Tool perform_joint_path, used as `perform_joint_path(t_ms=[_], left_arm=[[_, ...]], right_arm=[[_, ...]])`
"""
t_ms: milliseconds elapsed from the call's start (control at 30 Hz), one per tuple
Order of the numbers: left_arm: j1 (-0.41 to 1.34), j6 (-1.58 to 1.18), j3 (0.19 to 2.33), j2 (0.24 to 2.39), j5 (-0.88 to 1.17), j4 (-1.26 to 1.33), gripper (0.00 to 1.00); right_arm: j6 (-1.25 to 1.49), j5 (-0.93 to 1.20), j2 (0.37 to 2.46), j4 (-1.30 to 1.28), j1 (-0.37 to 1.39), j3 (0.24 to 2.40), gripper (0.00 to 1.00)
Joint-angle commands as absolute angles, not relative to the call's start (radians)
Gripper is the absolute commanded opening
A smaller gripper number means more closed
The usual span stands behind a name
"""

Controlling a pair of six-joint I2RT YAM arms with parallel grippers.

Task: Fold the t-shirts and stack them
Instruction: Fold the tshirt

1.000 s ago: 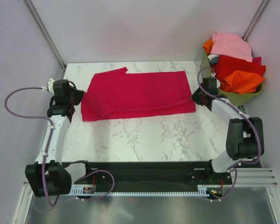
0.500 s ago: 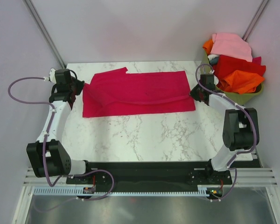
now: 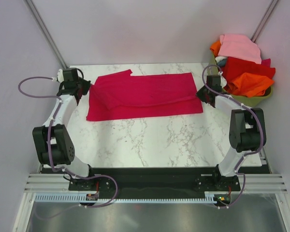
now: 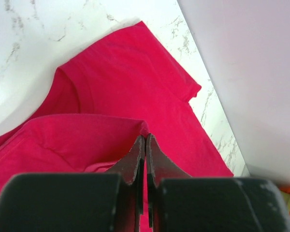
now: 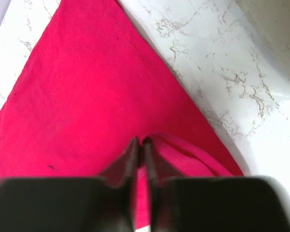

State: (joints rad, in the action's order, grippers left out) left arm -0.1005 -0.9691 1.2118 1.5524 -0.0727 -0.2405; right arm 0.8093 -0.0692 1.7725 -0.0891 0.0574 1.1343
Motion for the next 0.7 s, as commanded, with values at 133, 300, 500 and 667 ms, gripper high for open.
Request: perform_joint_path(t_ms=[133,300,500,667], left_arm=[[-0.100,-1.025,1.331,1.663,0.020,-0.150,0.58],[-0.094,-1.017,1.275,1.566,-0.029,-0.155,1.00],[-0.095,-1.040,1.089,1.346,-0.106,-0.170,0.97],[-0.095,-1.097,0.893,1.221,-0.123,-0.181,0.87]], right_arm=[[0.841,-0.097,1.743,0.083,0.067,1.101,0.58],[0.827,-0.109,1.683,0.084,0.084,1.055,0.57],[0.868,-0.133,1.556,0.178,0.112,0.879,0.49],[0.911,-0.216,1.402,0.210,0.155,0.721,0.48]])
